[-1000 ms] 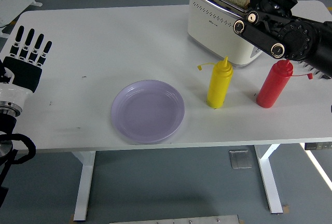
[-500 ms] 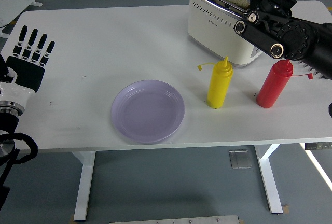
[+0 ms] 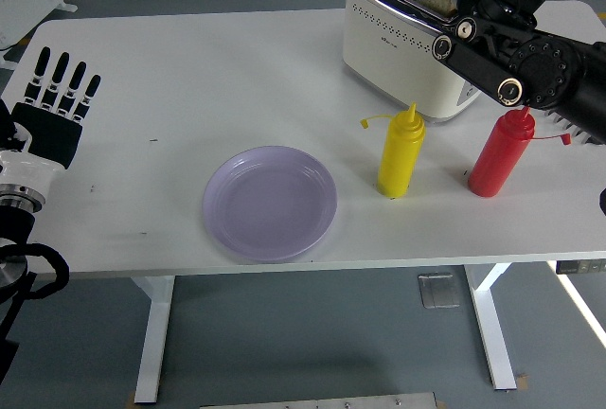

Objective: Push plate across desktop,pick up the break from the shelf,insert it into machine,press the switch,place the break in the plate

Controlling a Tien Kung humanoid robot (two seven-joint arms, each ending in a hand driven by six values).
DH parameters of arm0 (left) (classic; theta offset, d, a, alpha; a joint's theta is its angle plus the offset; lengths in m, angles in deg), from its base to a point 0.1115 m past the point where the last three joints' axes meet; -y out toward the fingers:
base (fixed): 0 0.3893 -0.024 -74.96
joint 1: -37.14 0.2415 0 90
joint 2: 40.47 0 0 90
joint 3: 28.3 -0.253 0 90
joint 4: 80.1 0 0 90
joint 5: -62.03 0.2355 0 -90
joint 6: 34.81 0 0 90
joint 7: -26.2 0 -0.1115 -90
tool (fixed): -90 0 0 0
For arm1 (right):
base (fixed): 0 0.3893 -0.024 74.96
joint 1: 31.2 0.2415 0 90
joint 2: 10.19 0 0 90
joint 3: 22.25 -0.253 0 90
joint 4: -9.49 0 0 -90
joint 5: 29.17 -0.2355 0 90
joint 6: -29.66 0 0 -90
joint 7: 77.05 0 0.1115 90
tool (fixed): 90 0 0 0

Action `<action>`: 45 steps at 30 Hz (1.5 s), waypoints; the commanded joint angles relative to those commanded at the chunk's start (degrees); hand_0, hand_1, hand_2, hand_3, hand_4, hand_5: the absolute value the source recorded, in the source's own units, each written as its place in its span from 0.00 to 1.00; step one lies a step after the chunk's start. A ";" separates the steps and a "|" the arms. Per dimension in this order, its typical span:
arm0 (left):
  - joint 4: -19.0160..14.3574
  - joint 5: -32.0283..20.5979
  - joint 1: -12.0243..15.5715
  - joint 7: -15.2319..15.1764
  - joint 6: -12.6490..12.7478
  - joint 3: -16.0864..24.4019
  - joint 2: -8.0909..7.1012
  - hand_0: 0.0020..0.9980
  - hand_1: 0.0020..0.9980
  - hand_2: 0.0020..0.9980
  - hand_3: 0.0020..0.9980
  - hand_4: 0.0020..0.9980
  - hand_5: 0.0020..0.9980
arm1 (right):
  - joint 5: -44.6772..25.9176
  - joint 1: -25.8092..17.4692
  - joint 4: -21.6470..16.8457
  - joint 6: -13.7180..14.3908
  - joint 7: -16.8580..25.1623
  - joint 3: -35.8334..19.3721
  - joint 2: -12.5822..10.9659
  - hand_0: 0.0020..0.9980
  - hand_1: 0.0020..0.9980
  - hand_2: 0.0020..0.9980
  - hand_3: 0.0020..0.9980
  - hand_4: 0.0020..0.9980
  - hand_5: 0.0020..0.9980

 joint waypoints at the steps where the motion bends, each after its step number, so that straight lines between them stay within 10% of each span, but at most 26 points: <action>1: 0.00 0.00 0.00 0.00 0.00 0.01 0.01 0.79 0.72 0.66 0.68 0.72 1.00 | 0.15 -0.02 -0.08 0.01 0.07 -0.18 -0.06 0.72 0.77 0.83 0.81 0.68 0.22; 13: -1.09 -0.37 1.11 0.16 0.05 0.86 0.24 0.79 0.72 0.66 0.68 0.72 1.00 | 12.84 -5.09 -12.64 1.97 1.24 -13.09 -8.59 0.69 0.73 0.77 0.76 0.67 0.22; 14: -1.31 -0.52 1.29 0.19 0.05 1.03 0.27 0.78 0.72 0.66 0.68 0.72 1.00 | 14.47 -6.09 -14.58 1.70 1.32 -14.73 -9.98 0.58 0.59 0.68 0.64 0.36 0.00; 16: -1.69 -0.83 1.62 0.23 0.04 1.35 0.30 0.78 0.72 0.66 0.68 0.72 1.00 | 16.98 -7.91 -17.66 0.93 1.30 -17.28 -12.20 0.58 0.59 0.68 0.64 0.36 0.00; 30: -3.87 -2.34 3.69 0.44 -0.13 3.06 0.62 0.78 0.72 0.66 0.68 0.71 1.00 | 34.20 -22.04 -41.33 -17.32 -1.72 -36.59 -31.32 0.48 0.46 0.62 0.56 0.08 0.00; 37: -4.17 -2.59 4.00 0.50 -0.24 3.33 0.66 0.78 0.72 0.67 0.68 0.71 1.00 | 30.95 -24.96 -43.46 -25.90 -1.06 -33.30 -36.92 0.47 0.38 0.62 0.54 0.11 0.00; 45: -4.57 -5.43 4.10 1.60 -1.19 3.90 0.54 0.78 0.72 0.67 0.69 0.71 1.00 | 29.04 -26.07 -41.86 -26.55 0.38 -28.50 -36.15 0.45 0.33 0.62 0.53 0.16 0.00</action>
